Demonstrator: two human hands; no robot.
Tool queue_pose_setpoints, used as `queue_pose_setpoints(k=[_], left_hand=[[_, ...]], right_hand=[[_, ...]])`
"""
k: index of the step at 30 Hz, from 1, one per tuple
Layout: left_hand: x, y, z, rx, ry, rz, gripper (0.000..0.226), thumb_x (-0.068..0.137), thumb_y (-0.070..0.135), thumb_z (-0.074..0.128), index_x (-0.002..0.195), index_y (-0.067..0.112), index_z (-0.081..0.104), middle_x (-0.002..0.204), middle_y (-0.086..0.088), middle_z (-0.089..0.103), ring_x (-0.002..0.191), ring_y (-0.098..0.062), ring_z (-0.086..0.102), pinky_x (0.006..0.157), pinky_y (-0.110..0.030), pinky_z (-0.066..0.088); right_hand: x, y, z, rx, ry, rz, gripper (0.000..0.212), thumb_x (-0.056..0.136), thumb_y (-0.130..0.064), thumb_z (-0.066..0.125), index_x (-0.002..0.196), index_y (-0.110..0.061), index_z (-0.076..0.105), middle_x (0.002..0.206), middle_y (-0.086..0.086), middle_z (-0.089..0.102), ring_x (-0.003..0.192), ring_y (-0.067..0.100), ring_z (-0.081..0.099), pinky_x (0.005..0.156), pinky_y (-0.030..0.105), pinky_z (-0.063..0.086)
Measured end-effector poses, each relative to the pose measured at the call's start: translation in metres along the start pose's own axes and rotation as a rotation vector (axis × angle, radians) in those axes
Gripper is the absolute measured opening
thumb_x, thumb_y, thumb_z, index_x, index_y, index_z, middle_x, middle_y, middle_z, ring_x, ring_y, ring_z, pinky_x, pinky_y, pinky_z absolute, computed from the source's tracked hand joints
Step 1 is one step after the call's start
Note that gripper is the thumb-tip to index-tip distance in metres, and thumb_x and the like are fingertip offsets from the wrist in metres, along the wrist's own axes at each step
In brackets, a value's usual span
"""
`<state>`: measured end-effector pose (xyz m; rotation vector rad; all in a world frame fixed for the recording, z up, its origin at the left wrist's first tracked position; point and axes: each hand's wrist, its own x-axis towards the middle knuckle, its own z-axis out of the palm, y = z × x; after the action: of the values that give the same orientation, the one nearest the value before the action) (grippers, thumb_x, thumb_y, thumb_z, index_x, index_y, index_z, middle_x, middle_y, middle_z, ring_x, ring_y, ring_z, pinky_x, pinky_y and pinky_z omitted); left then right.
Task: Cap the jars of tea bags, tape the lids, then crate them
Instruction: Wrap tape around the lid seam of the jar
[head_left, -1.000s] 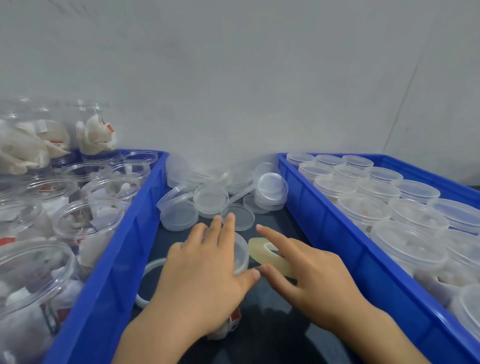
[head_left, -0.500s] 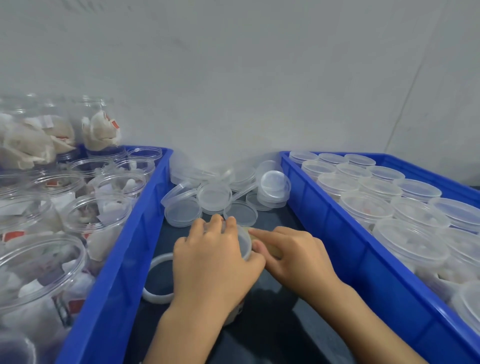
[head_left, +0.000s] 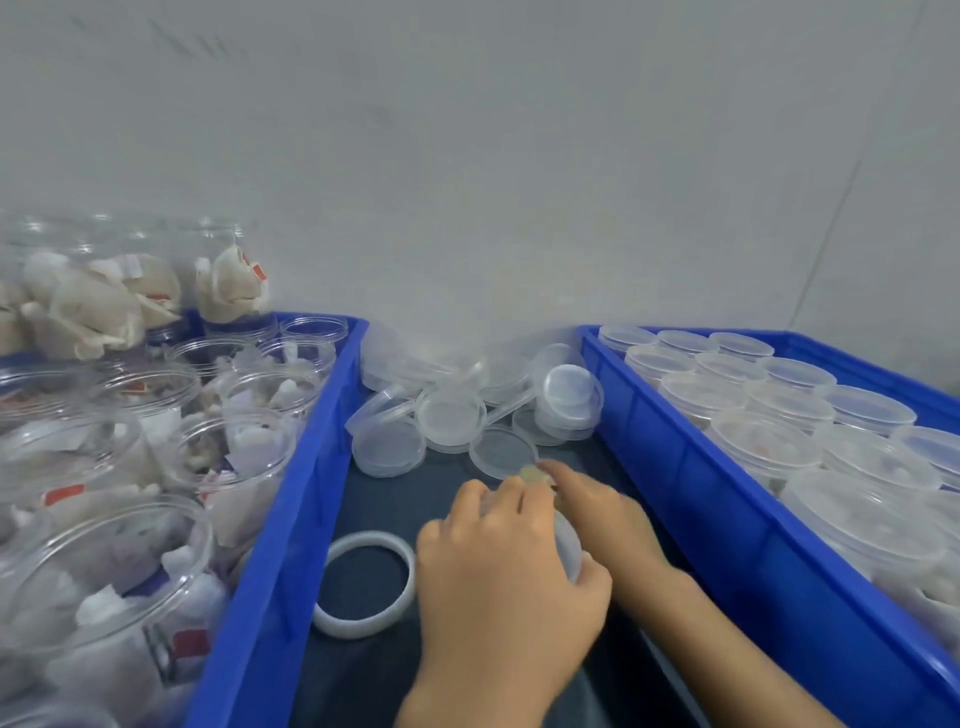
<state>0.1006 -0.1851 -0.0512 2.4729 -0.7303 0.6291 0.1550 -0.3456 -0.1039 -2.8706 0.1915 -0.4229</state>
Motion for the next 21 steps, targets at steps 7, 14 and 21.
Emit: queue_pose_setpoints(k=[7, 14, 21], left_hand=[[-0.015, -0.01, -0.001, -0.381, 0.13, -0.049, 0.084, 0.068, 0.079, 0.03, 0.143, 0.046, 0.01, 0.155, 0.02, 0.001, 0.143, 0.0, -0.008, 0.116, -0.042, 0.001], [-0.054, -0.02, 0.008, -1.056, 0.12, -0.792, 0.087, 0.082, 0.031, 0.069, 0.151, 0.024, 0.016, 0.154, -0.001, 0.03, 0.14, -0.018, 0.028, 0.115, -0.036, 0.017], [-0.053, 0.013, 0.008, -1.091, 0.085, -0.689, 0.031, 0.086, 0.011, 0.065, 0.108, 0.03, 0.055, 0.073, 0.021, 0.065, 0.074, 0.005, 0.059, 0.059, -0.003, 0.038]], right_hand=[[-0.039, 0.008, -0.009, 0.017, -0.115, -0.082, 0.038, 0.095, -0.037, 0.047, 0.133, -0.036, 0.048, 0.13, -0.015, 0.044, 0.126, 0.009, 0.033, 0.103, 0.032, 0.032], [-0.106, -0.023, -0.034, 0.625, 0.013, 0.119, 0.072, 0.069, 0.01, 0.052, 0.108, -0.05, 0.047, 0.098, -0.016, 0.059, 0.091, -0.008, 0.052, 0.076, 0.011, 0.043], [-0.136, -0.04, -0.041, 0.671, -0.193, -0.066, 0.083, 0.082, -0.017, 0.059, 0.141, -0.048, 0.01, 0.141, -0.031, 0.021, 0.119, -0.017, 0.031, 0.094, -0.001, 0.025]])
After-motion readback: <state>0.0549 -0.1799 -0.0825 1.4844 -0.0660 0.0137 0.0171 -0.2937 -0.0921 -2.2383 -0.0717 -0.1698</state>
